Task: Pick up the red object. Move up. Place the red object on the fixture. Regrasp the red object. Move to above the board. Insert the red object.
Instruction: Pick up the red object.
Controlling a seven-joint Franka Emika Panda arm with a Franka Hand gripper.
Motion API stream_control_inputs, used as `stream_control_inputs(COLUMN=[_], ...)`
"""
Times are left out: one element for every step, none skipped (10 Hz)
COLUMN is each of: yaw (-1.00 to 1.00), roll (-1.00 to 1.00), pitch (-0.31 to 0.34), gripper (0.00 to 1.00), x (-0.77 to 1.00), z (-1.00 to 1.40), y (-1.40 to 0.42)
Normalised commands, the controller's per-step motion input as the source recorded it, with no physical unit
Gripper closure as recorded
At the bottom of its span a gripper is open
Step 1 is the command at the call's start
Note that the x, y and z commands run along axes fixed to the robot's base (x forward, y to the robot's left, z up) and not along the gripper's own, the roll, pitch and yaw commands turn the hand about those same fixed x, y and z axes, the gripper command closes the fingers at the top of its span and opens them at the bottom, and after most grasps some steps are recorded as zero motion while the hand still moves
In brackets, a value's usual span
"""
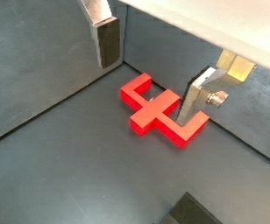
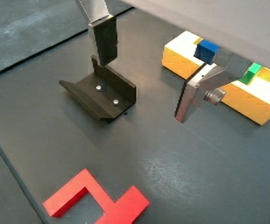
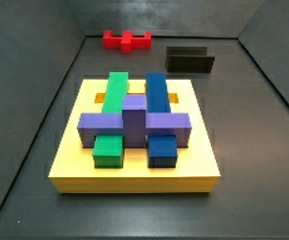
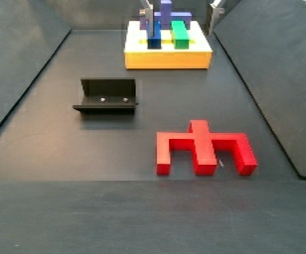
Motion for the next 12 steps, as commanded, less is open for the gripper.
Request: stream_control_inputs(yaw=[0.0, -0.01, 0.0, 0.0, 0.0, -0.08, -0.11, -0.11, -0.21, -0.18, -0.17, 0.0], roll=[-0.01, 0.0, -0.07, -0.06, -0.04, 0.0, -0.01, -0.09, -0.11, -0.14, -0.06, 0.01], pitch=[0.0, 0.0, 0.0, -0.021, -0.064, -0.007, -0.061, -0.133, -0.17, -0.196, -0.11, 0.0], gripper=[0.0, 0.0, 0.0, 0.0, 0.0, 0.0, 0.0, 0.0, 0.0, 0.0, 0.0, 0.0], x=[0.0, 0.0, -0.02, -0.17, -0.25, -0.08, -0.14, -0.11, -0.22, -0.38, -0.37, 0.0], z=[0.0, -0.17, -0.55, -0.89, -0.96, -1.0, -1.0, -0.89, -0.77, -0.7, -0.31, 0.0], y=[0.0, 0.16, 0.71, 0.83, 0.73, 0.37, 0.17, 0.0, -0.12, 0.0, 0.0, -0.05])
